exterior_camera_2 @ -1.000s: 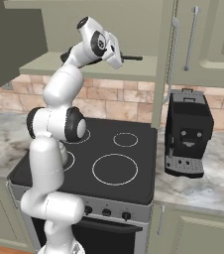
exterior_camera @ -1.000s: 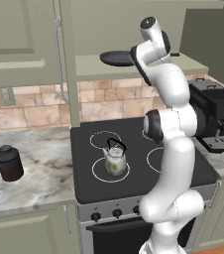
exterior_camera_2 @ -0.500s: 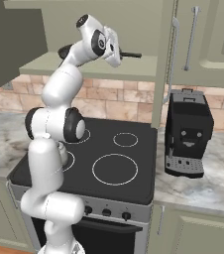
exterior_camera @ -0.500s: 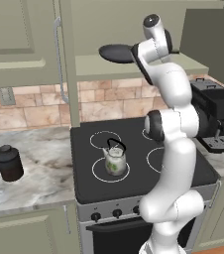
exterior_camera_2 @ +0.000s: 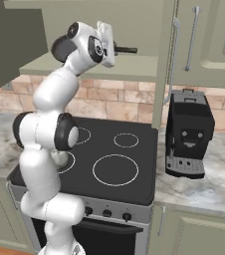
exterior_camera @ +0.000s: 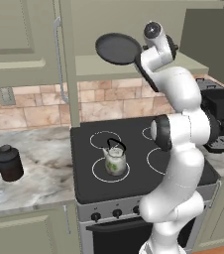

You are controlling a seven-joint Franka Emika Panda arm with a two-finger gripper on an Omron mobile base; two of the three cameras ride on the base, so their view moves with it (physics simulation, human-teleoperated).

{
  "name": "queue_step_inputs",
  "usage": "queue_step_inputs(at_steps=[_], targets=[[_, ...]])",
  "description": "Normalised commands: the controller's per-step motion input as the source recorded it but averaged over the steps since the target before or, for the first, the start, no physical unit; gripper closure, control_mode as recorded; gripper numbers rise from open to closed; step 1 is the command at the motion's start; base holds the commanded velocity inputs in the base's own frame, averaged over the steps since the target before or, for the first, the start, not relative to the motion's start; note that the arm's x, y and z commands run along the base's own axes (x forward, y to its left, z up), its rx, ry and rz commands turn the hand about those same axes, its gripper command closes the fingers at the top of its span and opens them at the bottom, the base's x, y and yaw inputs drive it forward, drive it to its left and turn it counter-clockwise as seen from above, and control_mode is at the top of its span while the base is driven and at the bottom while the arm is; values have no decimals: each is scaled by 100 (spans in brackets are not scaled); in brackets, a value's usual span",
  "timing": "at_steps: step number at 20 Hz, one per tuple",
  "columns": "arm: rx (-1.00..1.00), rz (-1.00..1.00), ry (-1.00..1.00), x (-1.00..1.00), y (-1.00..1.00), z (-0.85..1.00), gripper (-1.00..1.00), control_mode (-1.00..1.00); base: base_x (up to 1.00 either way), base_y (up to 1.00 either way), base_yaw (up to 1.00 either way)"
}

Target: Pick the pan from the cabinet and place it on the stove. Then turn on the stove burner for the pan.

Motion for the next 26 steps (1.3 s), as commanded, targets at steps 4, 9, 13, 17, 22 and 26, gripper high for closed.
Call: queue_step_inputs(at_steps=[4,9,13,17,22,26], targets=[[1,0,-33,-38,6,0,100,-100,0,0,0],[0,0,-21,-60,1,10,100,-100,0,0,0],[0,0,-11,-60,6,21,100,-100,0,0,0],[0,0,-2,-25,2,21,100,-100,0,0,0],[0,0,0,-25,0,22,100,-100,0,0,0],[0,0,0,-24,0,11,100,-100,0,0,0]])
